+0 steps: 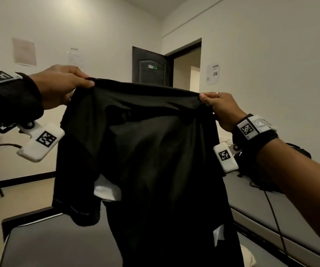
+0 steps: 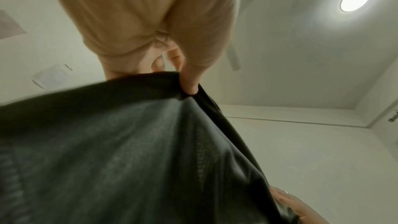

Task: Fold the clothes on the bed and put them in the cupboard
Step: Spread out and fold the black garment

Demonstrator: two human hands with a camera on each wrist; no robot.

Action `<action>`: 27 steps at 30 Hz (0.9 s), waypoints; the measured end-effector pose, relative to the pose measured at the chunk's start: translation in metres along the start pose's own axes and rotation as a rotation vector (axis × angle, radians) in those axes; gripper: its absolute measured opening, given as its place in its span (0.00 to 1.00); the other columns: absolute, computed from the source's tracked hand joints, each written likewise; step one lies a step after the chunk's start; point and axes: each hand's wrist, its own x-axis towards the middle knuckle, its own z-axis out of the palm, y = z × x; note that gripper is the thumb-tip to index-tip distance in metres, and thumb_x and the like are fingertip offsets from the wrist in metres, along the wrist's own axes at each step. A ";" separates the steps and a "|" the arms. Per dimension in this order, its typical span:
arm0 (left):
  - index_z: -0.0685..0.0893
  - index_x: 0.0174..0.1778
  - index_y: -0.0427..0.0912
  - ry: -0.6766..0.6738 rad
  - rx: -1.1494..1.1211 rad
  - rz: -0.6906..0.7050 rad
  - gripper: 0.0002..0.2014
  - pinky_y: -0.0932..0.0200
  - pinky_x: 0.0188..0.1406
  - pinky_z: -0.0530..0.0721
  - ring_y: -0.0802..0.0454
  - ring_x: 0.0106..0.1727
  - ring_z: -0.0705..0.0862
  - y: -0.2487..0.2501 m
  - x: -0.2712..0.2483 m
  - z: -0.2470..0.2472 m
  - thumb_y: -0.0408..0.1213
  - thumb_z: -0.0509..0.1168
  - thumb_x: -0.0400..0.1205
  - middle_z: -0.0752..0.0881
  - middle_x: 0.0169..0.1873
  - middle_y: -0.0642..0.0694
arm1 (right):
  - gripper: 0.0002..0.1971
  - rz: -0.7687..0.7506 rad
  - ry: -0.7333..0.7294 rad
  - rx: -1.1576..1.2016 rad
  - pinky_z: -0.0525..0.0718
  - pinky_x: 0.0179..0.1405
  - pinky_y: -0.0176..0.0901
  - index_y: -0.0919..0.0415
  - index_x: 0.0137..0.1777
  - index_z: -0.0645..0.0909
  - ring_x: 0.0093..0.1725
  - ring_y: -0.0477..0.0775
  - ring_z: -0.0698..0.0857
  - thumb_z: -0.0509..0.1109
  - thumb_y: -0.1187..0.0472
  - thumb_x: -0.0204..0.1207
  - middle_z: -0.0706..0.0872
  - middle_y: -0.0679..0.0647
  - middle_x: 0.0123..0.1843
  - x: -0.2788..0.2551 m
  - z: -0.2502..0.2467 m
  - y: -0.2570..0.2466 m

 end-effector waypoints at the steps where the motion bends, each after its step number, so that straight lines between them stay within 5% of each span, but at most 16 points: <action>1: 0.83 0.43 0.46 0.018 0.001 0.008 0.05 0.54 0.40 0.79 0.48 0.43 0.81 -0.003 -0.002 -0.001 0.35 0.68 0.85 0.83 0.49 0.42 | 0.10 0.002 0.009 0.016 0.86 0.32 0.42 0.61 0.56 0.90 0.42 0.52 0.88 0.72 0.56 0.83 0.91 0.56 0.47 -0.001 0.002 -0.001; 6: 0.82 0.59 0.40 0.161 0.103 0.088 0.08 0.51 0.59 0.83 0.42 0.60 0.84 -0.016 -0.005 0.012 0.38 0.63 0.88 0.84 0.59 0.37 | 0.10 -0.090 -0.013 -0.088 0.88 0.50 0.42 0.58 0.52 0.87 0.51 0.49 0.89 0.66 0.54 0.87 0.90 0.54 0.49 0.001 0.012 -0.014; 10: 0.78 0.60 0.41 0.270 0.442 0.272 0.18 0.51 0.56 0.74 0.43 0.57 0.80 -0.019 -0.008 0.007 0.52 0.55 0.89 0.81 0.55 0.41 | 0.15 -0.162 -0.010 -0.280 0.84 0.62 0.52 0.55 0.48 0.78 0.50 0.50 0.81 0.57 0.49 0.90 0.82 0.54 0.48 0.003 0.024 -0.023; 13: 0.74 0.64 0.49 0.088 0.561 0.342 0.24 0.44 0.59 0.78 0.45 0.55 0.81 -0.021 -0.016 -0.005 0.64 0.57 0.84 0.81 0.54 0.45 | 0.15 -0.259 -0.132 -0.423 0.80 0.58 0.44 0.54 0.59 0.76 0.53 0.45 0.81 0.57 0.43 0.88 0.82 0.50 0.53 0.000 0.021 -0.028; 16: 0.76 0.66 0.51 -0.041 0.699 0.343 0.25 0.47 0.60 0.78 0.47 0.56 0.81 -0.020 -0.023 -0.021 0.57 0.69 0.77 0.83 0.55 0.48 | 0.20 -0.243 -0.375 -0.557 0.84 0.56 0.39 0.50 0.68 0.77 0.56 0.46 0.85 0.72 0.44 0.80 0.84 0.50 0.59 -0.006 0.017 -0.024; 20: 0.88 0.50 0.43 -0.085 1.055 0.251 0.14 0.51 0.46 0.79 0.44 0.43 0.84 -0.031 -0.019 -0.044 0.48 0.76 0.76 0.88 0.42 0.43 | 0.11 -0.242 -0.423 -0.733 0.87 0.51 0.48 0.62 0.55 0.86 0.50 0.59 0.86 0.77 0.56 0.77 0.85 0.59 0.50 -0.006 0.010 -0.015; 23: 0.88 0.40 0.43 -0.042 1.165 0.139 0.08 0.54 0.38 0.75 0.45 0.38 0.82 -0.042 -0.018 -0.049 0.42 0.78 0.76 0.86 0.35 0.43 | 0.05 -0.321 -0.299 -0.715 0.79 0.42 0.35 0.61 0.46 0.81 0.42 0.52 0.83 0.74 0.63 0.80 0.82 0.54 0.43 -0.015 0.023 -0.010; 27: 0.82 0.31 0.34 0.151 1.209 -0.038 0.12 0.54 0.32 0.79 0.38 0.32 0.83 -0.044 -0.011 -0.053 0.35 0.73 0.78 0.83 0.30 0.34 | 0.12 -0.373 -0.008 -0.612 0.70 0.40 0.21 0.53 0.39 0.71 0.37 0.40 0.74 0.65 0.65 0.83 0.76 0.48 0.38 -0.018 0.045 -0.013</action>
